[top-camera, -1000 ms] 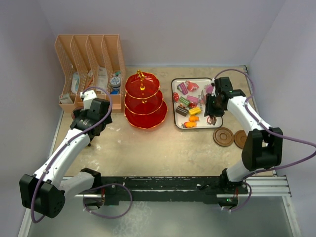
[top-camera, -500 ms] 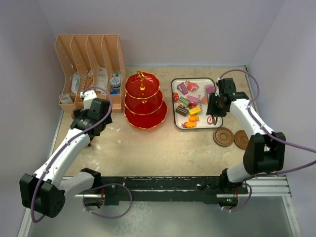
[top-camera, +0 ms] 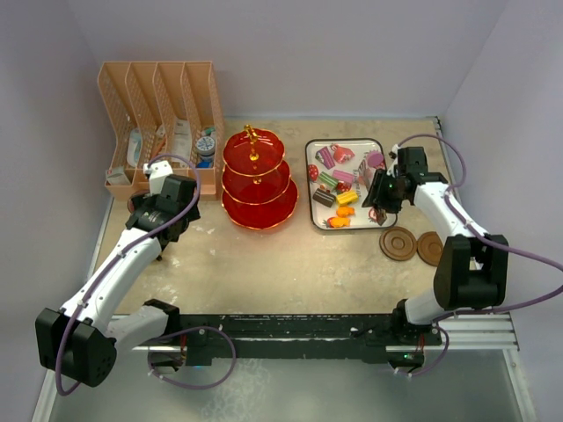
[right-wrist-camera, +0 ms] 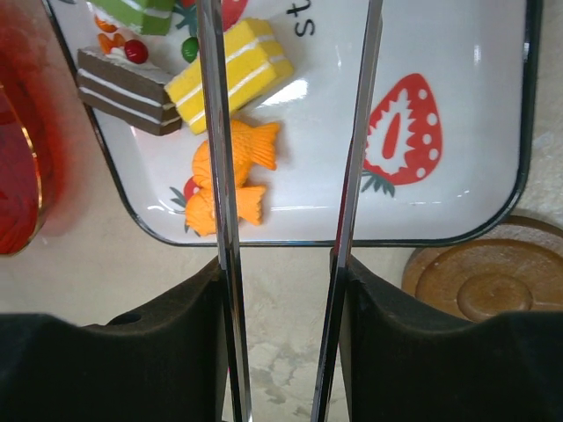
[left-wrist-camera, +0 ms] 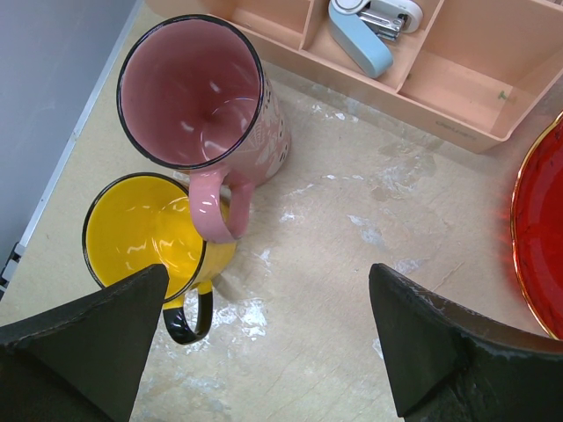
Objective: Serve the afternoon tea
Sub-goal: Pick up the desert from the tray.
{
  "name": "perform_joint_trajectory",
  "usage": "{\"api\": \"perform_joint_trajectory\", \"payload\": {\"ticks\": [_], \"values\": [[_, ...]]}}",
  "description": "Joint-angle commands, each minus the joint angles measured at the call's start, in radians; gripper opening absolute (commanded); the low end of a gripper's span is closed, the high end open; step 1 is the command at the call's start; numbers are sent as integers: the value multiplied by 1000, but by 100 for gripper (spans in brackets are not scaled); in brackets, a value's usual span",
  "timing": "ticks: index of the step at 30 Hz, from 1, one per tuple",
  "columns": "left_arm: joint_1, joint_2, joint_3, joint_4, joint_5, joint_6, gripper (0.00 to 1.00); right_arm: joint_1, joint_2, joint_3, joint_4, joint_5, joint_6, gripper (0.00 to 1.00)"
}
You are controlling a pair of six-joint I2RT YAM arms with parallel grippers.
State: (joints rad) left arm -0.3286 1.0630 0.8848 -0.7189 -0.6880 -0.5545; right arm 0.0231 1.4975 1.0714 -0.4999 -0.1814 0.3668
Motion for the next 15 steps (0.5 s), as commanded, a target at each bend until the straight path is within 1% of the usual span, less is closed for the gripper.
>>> {"api": "perform_joint_trajectory", "payload": {"ticks": [1,7,15], "values": [[-2,0,8,27,-15,19,93,-3,-16,-6,54,-94,17,48],[-3,0,7,26,-18,20,93,-3,8,-2,53,-102,-1,48],[-2,1,7,26,-18,20,93,-3,13,14,10,3,-27,47]]}}
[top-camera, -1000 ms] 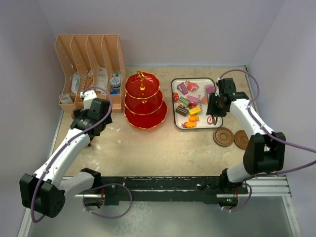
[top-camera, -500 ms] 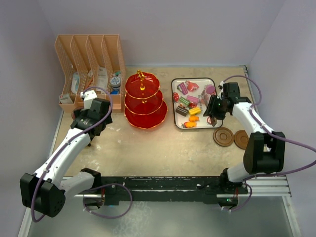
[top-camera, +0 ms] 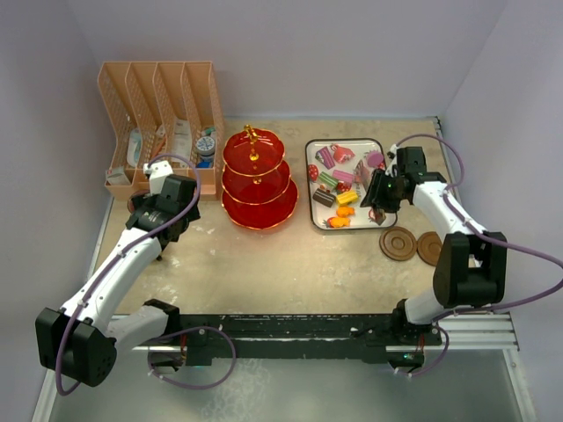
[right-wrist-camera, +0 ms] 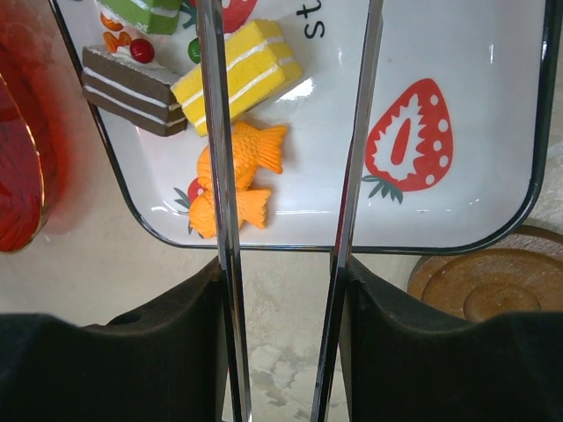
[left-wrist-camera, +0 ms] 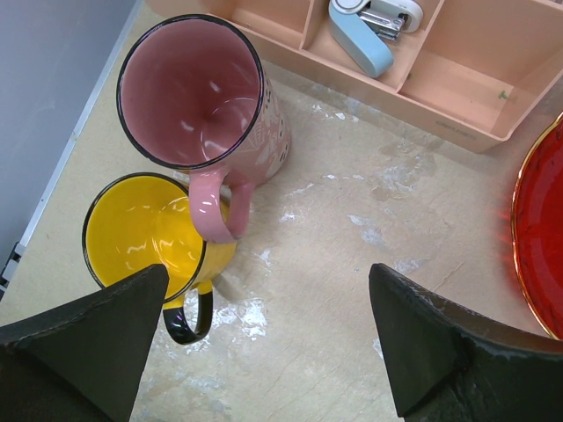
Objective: Serve the afternoon tea
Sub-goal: Pick up the desert from the tray.
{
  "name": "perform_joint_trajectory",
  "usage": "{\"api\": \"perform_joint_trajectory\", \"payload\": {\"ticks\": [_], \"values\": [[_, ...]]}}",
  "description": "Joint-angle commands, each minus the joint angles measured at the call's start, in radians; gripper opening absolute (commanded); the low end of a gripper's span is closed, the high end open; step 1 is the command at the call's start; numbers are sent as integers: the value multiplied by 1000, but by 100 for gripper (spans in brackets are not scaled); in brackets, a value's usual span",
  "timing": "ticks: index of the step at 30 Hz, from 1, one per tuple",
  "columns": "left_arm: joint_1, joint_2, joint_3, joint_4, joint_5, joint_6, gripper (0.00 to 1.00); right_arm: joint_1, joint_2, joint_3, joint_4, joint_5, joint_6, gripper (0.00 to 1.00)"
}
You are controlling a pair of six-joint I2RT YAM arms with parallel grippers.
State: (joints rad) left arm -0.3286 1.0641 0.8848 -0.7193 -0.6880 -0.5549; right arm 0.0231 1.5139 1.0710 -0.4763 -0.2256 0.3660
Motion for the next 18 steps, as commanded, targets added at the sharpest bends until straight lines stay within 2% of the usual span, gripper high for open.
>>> {"api": "perform_joint_trajectory", "payload": {"ticks": [1,6,11,18], "values": [[-2,1,7,26,-18,20,93,-3,-1,16,-15,50,-31,47],[-2,4,7,26,-18,20,93,-3,7,17,-7,53,-46,40],[-3,4,9,25,-21,20,93,-3,23,44,-5,104,-65,27],[-3,5,8,24,-22,21,93,-2,-21,55,-12,149,-102,20]]}}
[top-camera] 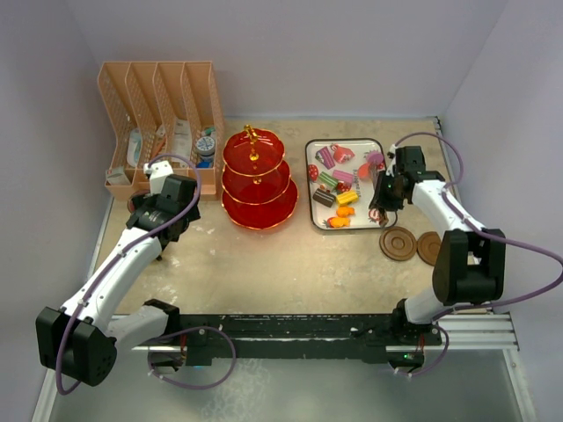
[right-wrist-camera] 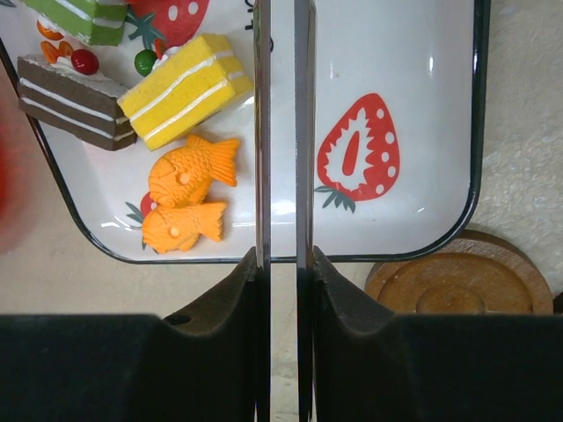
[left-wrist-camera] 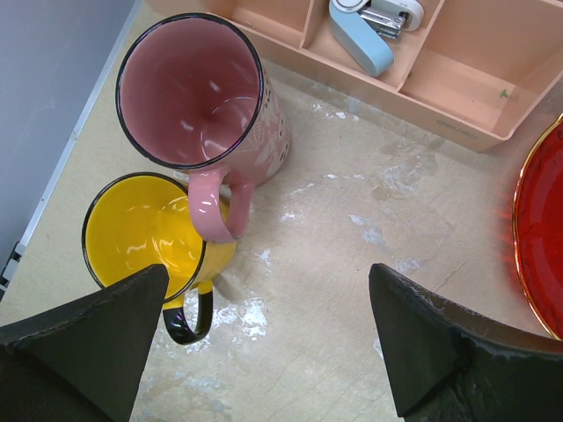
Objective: Serve the afternoon tea
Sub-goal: Pick up the desert from the tray, then place the desert on the desert table.
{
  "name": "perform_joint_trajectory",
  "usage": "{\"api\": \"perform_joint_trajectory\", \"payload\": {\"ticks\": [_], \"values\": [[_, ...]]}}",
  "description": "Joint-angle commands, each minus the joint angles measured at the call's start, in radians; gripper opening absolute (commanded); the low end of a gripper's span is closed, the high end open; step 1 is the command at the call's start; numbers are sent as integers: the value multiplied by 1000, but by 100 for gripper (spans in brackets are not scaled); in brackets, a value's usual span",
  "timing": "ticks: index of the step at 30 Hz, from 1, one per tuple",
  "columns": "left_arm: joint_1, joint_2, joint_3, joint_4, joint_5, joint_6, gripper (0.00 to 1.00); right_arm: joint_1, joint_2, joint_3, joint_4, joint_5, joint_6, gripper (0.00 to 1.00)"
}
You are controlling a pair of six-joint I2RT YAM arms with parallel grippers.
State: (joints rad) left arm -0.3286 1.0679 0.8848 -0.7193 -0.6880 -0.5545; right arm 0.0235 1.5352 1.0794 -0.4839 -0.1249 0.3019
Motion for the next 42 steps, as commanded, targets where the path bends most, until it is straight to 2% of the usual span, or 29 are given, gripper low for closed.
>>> {"api": "perform_joint_trajectory", "payload": {"ticks": [1,11,21,26,31,36,42], "values": [[-3,3,9,24,-22,19,93,-2,-44,49,-9,52,-40,21],[-2,1,9,22,-30,16,93,-2,-8,55,-34,-7,-60,40],[-3,4,10,19,-38,15,93,-2,34,57,-7,-67,-48,43],[-2,9,12,19,-36,15,93,-2,37,68,-6,-39,-72,39],[-2,10,12,20,-33,16,93,3,-4,90,-1,17,-84,20],[-3,11,13,18,-32,16,93,57,-80,138,-54,110,-100,18],[-1,-9,15,14,-43,13,93,273,-131,204,-115,284,-62,19]]}}
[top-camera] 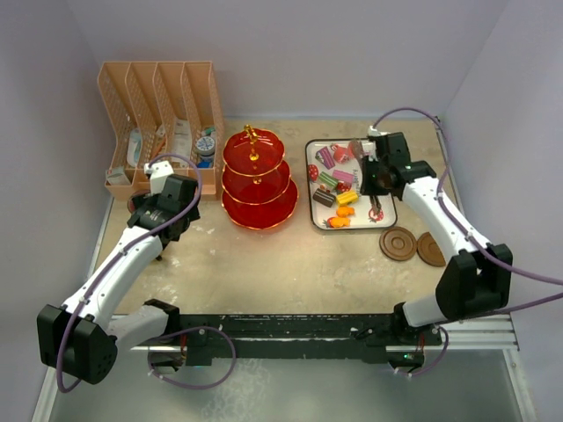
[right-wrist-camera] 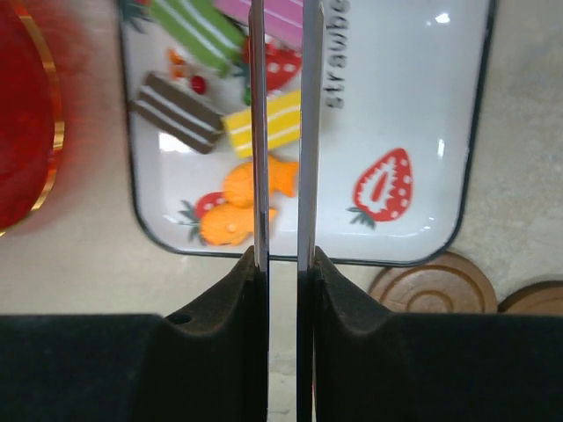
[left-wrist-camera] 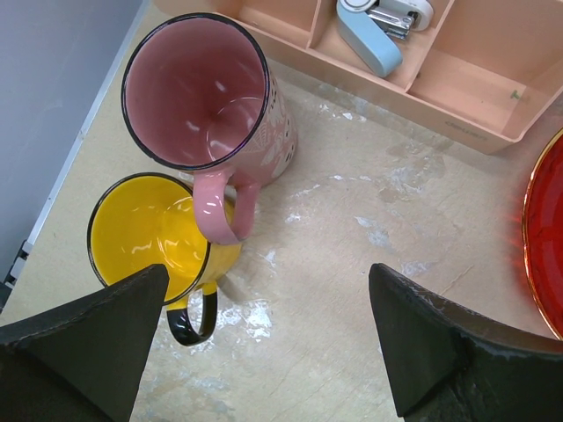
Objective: Serve the afternoon tea
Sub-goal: Place the desert on the desert table.
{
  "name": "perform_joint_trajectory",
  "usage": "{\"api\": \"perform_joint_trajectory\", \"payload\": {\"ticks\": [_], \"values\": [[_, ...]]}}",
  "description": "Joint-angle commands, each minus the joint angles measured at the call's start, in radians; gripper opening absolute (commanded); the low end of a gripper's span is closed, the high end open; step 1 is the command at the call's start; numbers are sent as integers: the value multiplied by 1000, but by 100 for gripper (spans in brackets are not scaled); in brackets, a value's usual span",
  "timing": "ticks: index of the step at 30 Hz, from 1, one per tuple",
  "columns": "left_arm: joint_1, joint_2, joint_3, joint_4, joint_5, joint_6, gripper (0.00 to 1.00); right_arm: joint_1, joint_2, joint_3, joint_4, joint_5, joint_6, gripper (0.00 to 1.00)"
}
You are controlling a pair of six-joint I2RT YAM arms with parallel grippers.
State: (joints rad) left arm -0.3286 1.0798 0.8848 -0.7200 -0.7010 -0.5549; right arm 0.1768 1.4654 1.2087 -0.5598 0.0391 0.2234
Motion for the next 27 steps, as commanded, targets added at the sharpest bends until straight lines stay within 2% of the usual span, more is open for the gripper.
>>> {"api": "perform_joint_trajectory", "payload": {"ticks": [1,5,13,20,27], "values": [[-3,-25,14,14,-33,12,93,134,-72,75,-42,129,22,19],[-2,-46,15,10,-50,5,93,228,-129,62,-45,140,31,19],[-2,-83,15,10,-56,0,93,322,-249,-40,-5,87,99,20],[-3,-125,14,7,-64,-8,93,418,-364,-167,28,129,137,21],[-2,-148,13,-1,-81,-17,93,514,-378,-207,30,166,148,22]]}}
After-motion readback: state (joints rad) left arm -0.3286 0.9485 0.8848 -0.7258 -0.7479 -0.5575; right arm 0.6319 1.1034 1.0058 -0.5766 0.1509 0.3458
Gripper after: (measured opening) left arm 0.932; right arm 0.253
